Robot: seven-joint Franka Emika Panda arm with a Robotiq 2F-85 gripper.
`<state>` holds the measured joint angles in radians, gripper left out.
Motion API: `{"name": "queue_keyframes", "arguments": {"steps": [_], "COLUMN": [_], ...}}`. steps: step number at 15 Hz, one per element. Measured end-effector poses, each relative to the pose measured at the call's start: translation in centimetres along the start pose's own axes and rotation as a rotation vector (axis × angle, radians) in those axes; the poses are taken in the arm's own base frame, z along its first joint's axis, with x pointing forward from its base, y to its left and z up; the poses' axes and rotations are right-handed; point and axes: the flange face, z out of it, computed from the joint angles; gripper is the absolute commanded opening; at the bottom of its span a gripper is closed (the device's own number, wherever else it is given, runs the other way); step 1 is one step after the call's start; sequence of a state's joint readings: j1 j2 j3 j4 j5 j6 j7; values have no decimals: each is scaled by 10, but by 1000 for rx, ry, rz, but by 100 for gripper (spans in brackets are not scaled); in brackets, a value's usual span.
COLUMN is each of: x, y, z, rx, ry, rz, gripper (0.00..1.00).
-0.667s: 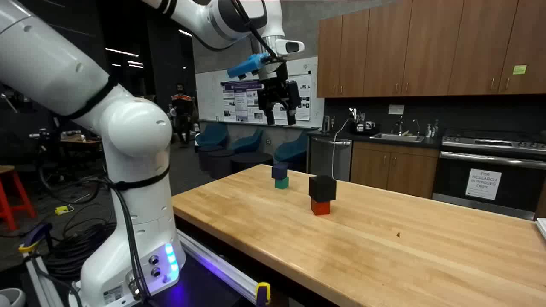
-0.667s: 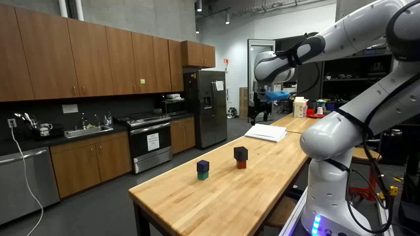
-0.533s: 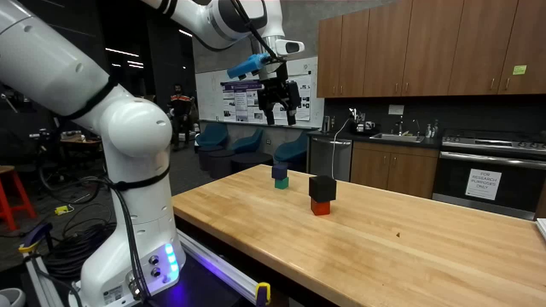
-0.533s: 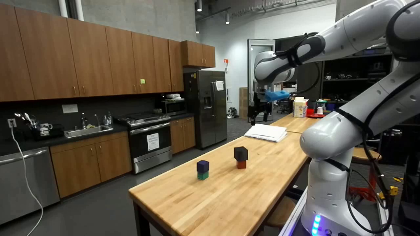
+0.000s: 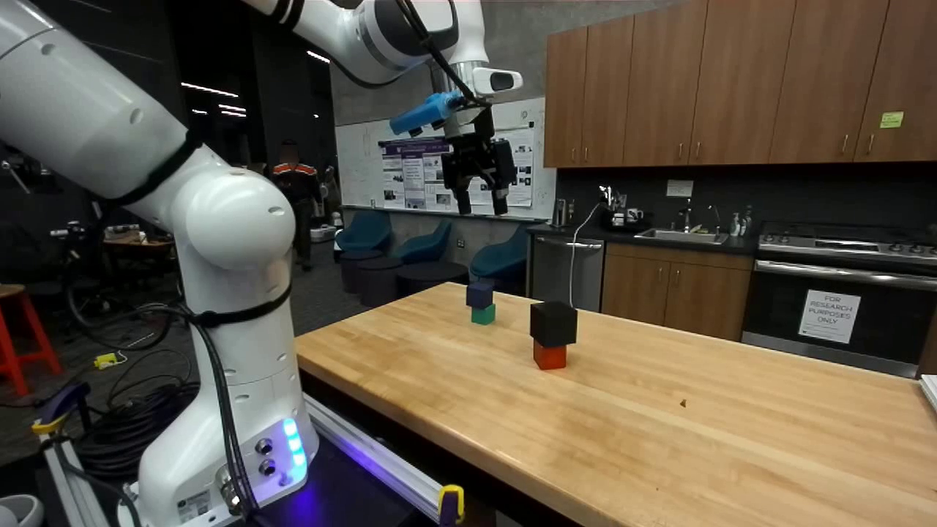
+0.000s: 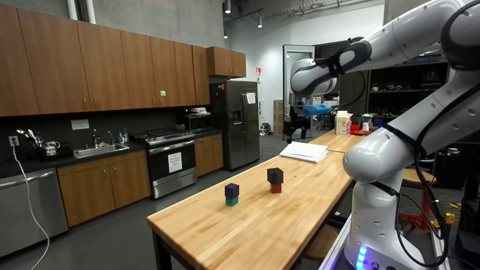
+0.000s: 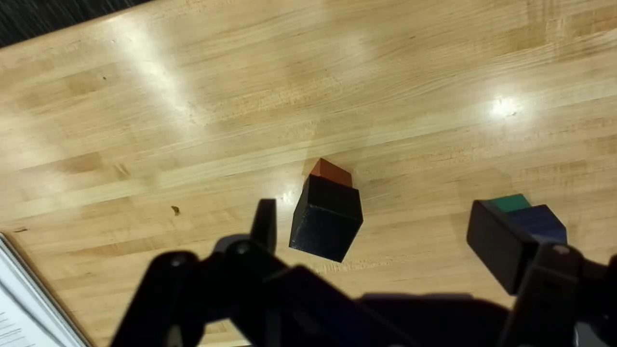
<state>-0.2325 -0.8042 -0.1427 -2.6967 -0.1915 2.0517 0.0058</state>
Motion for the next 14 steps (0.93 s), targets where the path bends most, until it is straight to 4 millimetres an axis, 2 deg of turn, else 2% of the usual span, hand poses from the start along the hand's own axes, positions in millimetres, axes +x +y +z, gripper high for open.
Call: {"name": "queue_keyframes", "arguments": {"steps": [8,14], "x": [2,19], "y": [-2,-13], "z": [1,17], "rx": [-2,0], "ry": [8,19], "rz": [7,55], "gripper": [100,100]}}
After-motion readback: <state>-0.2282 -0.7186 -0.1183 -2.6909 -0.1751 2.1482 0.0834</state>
